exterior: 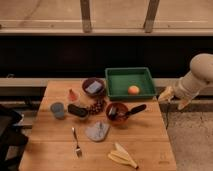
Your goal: Place eraser in plastic cup
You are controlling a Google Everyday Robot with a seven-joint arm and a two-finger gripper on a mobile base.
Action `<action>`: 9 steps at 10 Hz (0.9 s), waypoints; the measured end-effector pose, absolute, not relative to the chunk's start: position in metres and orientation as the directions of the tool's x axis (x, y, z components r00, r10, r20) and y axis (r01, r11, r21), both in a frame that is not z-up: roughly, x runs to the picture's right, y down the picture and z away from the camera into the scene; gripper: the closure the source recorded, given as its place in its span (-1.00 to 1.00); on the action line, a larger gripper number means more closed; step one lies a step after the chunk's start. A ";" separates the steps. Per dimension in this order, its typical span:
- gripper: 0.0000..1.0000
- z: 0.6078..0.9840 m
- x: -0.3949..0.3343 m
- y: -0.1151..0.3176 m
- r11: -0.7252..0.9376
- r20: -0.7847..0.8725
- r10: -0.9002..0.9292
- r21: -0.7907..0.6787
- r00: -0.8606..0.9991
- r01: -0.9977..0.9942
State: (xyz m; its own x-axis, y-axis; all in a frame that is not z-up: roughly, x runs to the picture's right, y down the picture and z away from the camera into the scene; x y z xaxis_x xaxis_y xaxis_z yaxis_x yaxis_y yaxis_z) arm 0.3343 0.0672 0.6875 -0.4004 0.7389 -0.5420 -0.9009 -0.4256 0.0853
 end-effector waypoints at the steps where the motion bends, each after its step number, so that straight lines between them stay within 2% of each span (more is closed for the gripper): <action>1: -0.34 0.688 0.334 0.067 -0.426 -0.542 0.739 0.085 -0.400 -0.901; 5: -0.34 0.683 0.331 0.062 -0.399 -0.527 0.767 0.057 -0.367 -0.915; 9: -0.34 0.683 0.265 0.023 -0.269 -0.501 0.840 -0.049 -0.209 -0.962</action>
State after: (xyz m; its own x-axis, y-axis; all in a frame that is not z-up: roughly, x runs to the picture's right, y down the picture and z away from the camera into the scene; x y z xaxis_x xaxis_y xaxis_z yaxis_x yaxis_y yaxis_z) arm 0.2654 0.0234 0.6833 -0.2089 0.8399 -0.5010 -0.9620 -0.2686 -0.0492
